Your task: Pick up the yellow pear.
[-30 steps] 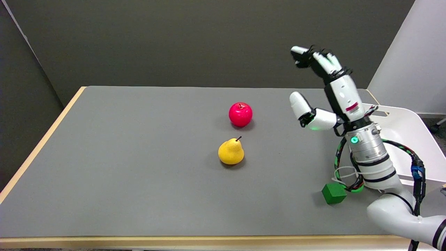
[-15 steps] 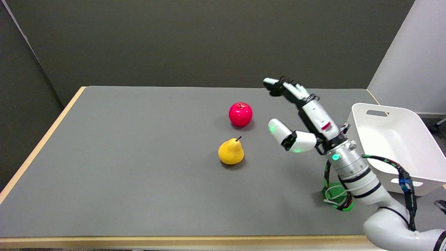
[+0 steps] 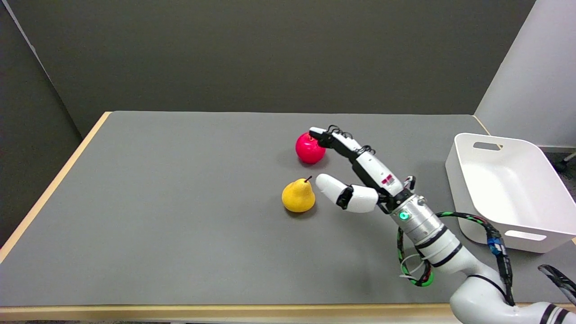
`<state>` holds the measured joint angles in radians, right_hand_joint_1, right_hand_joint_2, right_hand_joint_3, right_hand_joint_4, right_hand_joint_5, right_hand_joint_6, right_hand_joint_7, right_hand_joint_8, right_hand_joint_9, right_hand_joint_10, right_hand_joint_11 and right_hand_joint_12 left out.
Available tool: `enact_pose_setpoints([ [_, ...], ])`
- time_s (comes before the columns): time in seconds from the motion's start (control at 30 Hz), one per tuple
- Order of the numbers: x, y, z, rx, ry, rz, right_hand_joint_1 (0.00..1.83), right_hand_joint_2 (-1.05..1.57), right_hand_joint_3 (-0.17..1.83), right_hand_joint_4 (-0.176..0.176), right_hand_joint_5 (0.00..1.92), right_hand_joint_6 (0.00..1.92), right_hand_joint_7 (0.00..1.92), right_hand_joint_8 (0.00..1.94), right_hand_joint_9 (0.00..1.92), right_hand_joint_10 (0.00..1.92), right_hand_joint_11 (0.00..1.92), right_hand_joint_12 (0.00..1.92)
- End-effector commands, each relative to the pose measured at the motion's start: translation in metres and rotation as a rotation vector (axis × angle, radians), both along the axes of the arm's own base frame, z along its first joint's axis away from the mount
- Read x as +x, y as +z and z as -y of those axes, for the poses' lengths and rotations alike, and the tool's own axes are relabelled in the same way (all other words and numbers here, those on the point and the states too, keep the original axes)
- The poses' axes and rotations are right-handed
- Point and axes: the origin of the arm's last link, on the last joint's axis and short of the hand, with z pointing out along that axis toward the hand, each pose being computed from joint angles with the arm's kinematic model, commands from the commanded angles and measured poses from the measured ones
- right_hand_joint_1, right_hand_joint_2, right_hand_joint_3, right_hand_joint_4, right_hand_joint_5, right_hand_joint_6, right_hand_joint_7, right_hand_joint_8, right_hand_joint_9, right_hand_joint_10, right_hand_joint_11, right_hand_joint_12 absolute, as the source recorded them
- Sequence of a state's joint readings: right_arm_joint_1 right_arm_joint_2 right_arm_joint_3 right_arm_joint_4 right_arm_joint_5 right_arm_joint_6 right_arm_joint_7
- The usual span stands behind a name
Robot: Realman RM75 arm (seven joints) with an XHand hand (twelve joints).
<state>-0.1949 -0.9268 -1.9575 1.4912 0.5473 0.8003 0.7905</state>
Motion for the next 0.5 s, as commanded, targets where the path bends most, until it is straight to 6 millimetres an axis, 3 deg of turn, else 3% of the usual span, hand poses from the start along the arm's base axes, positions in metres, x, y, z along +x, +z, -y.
enact_pose_setpoints([
  [0.03, -0.028, -0.024, 0.023, 0.026, -0.146, 0.072, 0.29, 0.7, 0.89, 0.036, 0.13, 0.34, 0.19, 0.26, 0.13, 0.64, 0.0, 0.89],
  [0.13, -0.032, -0.025, 0.028, 0.012, -0.153, 0.08, 0.29, 0.64, 1.0, 0.032, 0.1, 0.39, 0.15, 0.31, 0.11, 0.64, 0.0, 0.93],
  [0.33, -0.04, -0.021, 0.03, -0.015, -0.17, 0.097, 0.3, 0.7, 0.87, 0.024, 0.1, 0.31, 0.14, 0.24, 0.09, 0.6, 0.0, 0.82],
  [0.4, -0.042, -0.02, 0.03, -0.021, -0.176, 0.105, 0.3, 0.64, 0.98, 0.016, 0.07, 0.33, 0.11, 0.27, 0.06, 0.62, 0.0, 0.8],
  [0.5, -0.045, -0.018, 0.03, -0.03, -0.19, 0.11, 0.3, 0.64, 0.99, 0.013, 0.07, 0.31, 0.1, 0.27, 0.04, 0.6, 0.0, 0.76],
])
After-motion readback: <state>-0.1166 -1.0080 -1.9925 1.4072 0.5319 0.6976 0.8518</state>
